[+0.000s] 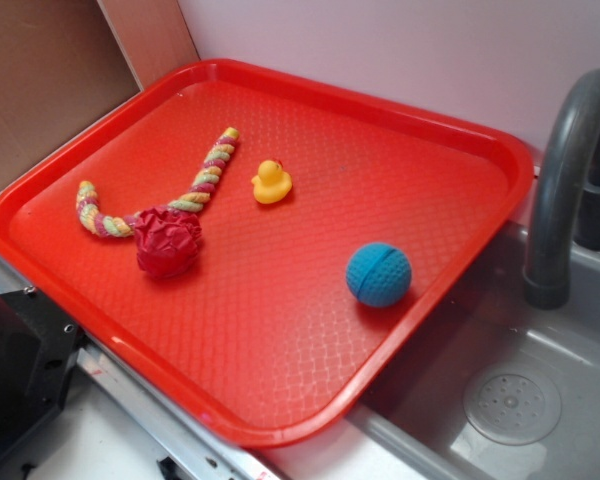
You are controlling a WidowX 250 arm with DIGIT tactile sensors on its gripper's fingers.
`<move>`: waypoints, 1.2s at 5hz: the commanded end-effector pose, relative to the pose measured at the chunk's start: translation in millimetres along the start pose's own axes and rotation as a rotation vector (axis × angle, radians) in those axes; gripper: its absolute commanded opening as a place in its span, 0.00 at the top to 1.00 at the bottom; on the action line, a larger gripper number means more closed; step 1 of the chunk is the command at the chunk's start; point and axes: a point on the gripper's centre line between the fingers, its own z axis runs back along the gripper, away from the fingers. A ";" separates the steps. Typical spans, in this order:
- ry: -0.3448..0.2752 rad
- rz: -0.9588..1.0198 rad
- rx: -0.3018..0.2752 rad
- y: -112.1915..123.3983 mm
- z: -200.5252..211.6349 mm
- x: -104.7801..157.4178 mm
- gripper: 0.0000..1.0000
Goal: Grab the blue ball.
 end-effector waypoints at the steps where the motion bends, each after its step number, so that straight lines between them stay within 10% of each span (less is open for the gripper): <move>1: 0.000 0.000 0.000 0.0 0.0 0.0 0.00; 4: -0.276 -0.707 -0.069 -24.1 -46.5 51.3 0.00; 6: -0.269 -1.188 -0.214 -100.9 -97.3 84.9 0.00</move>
